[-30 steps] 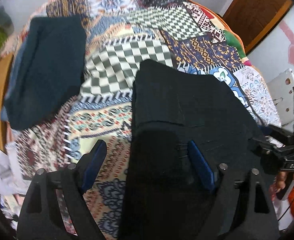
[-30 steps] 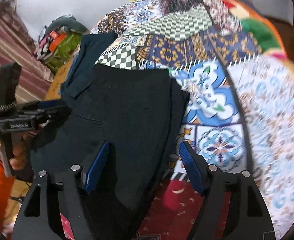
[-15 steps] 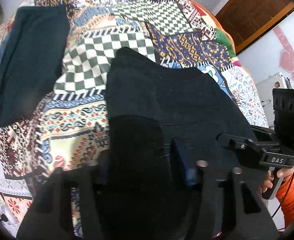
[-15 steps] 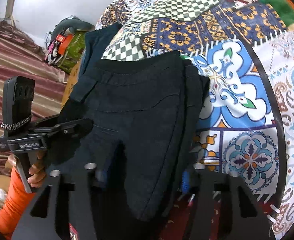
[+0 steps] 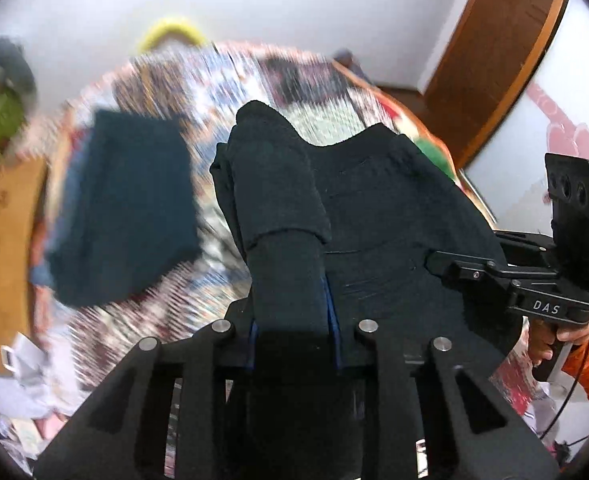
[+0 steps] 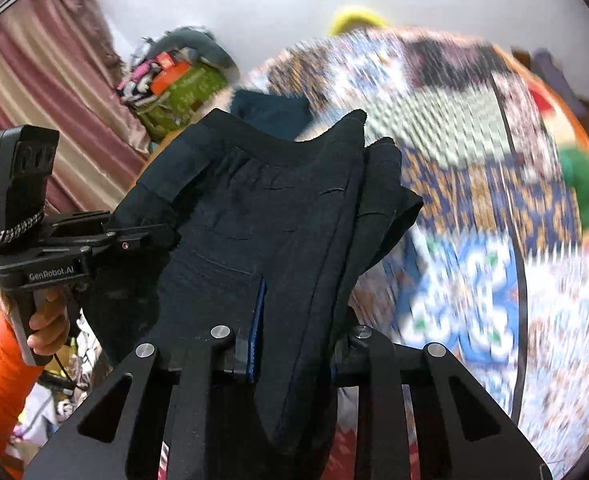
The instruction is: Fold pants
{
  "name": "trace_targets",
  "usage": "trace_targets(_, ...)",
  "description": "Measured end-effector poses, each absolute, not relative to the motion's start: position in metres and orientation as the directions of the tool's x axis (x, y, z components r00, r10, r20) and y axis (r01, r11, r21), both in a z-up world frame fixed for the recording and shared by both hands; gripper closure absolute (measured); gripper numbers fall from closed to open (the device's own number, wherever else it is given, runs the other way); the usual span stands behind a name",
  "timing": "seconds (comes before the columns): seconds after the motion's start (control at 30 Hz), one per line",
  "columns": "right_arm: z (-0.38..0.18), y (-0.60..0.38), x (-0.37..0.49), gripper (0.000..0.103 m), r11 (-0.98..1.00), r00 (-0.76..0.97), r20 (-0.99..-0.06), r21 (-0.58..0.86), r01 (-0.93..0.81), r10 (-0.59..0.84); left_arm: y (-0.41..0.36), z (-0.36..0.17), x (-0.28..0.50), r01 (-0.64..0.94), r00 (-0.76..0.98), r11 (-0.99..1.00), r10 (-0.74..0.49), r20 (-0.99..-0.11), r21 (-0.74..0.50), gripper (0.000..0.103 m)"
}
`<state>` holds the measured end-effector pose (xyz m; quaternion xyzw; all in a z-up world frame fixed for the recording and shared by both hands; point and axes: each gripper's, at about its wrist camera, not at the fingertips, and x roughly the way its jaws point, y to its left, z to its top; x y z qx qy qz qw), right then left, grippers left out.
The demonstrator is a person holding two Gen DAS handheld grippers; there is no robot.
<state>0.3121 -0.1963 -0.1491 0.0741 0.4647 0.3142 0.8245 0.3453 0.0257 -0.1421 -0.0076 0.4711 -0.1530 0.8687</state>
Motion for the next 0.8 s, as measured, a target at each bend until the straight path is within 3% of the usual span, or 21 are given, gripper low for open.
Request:
trace_targets(0.37,-0.092,-0.099,0.375,0.081,0.730,0.456,-0.592,0.385,-0.565,0.665,0.116,-0.078,0.381,0.098,0.726,0.995,-0.096,-0.681,-0.036,0.077)
trace_targets(0.53,-0.105,-0.051,0.412,0.081,0.732,0.451,-0.605,0.366,-0.575,0.657,0.152,-0.097,0.413,0.039,0.728,0.999,-0.030,-0.685,-0.003,0.077)
trace_targets(0.8,-0.161,0.004,0.460,0.082,0.757,0.427,-0.664,0.340,-0.558,0.614,0.201,-0.170,0.474,-0.023,0.691,1.000,0.021,-0.723,0.006,0.077)
